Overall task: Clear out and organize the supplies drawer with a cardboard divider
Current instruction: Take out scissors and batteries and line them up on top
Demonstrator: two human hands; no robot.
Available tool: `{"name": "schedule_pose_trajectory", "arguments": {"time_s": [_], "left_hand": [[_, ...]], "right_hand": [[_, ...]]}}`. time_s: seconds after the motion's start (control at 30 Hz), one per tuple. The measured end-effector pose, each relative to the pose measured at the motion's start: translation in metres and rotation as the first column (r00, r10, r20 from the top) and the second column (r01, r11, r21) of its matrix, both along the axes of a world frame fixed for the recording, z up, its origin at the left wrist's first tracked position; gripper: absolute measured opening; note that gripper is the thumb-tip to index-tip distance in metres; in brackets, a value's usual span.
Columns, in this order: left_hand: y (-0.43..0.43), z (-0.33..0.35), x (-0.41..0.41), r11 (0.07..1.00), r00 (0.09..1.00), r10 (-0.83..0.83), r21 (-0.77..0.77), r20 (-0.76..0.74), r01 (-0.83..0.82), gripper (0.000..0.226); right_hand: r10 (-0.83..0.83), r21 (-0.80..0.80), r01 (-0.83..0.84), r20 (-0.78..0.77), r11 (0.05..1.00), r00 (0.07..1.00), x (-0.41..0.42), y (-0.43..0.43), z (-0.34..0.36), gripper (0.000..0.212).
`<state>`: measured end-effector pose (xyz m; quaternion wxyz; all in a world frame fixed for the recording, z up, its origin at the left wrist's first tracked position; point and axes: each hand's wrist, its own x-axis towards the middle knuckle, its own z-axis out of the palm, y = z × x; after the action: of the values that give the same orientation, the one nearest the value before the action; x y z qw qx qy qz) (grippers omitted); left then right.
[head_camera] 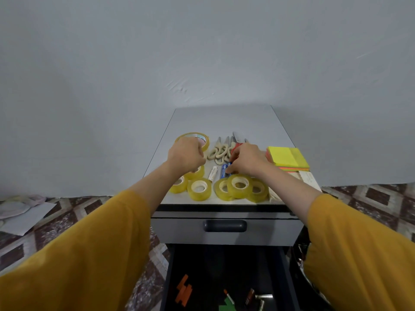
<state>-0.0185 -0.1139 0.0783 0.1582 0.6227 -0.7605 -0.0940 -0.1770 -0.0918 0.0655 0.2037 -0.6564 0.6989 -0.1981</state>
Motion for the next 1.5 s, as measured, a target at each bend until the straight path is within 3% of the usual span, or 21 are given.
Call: {"name": "schedule_pose_trajectory", "arguments": {"time_s": [0.2,0.5,0.83,1.0,1.17,1.37,1.5], "left_hand": [[0.002,0.001,0.01,1.0,0.998,0.023,0.004,-0.061,-0.022,0.009],[0.006,0.0,0.019,0.999,0.994,0.015,0.038,-0.105,-0.011,0.009],[0.012,-0.001,0.023,0.998,0.989,0.0,0.063,-0.145,0.01,0.008],[0.016,-0.001,0.02,0.998,0.99,-0.011,0.062,-0.141,0.02,0.008],[0.015,0.0,0.023,0.998,0.991,-0.016,0.058,-0.131,0.024,0.009],[0.019,0.001,0.026,0.998,0.99,-0.006,0.053,-0.144,0.014,0.012],[0.032,0.004,0.026,0.998,0.979,-0.03,0.046,-0.203,0.04,0.009]], "right_hand": [[0.007,-0.006,-0.007,-0.018,1.0,1.0,0.007,-0.011,-0.007,0.017],[0.089,0.043,-0.091,0.05,0.995,0.995,0.018,-0.013,-0.002,0.017],[0.067,0.045,-0.07,0.068,0.997,0.995,0.019,-0.015,-0.005,0.014],[0.053,0.07,-0.056,0.04,0.996,0.998,0.022,-0.013,-0.005,0.027],[0.034,0.072,-0.035,0.015,0.997,0.999,0.024,-0.015,-0.006,0.027],[0.019,0.026,-0.02,0.023,0.999,1.0,0.02,-0.014,-0.005,0.018],[-0.018,-0.127,0.022,0.028,0.992,0.999,0.019,-0.004,0.004,0.011]]}}
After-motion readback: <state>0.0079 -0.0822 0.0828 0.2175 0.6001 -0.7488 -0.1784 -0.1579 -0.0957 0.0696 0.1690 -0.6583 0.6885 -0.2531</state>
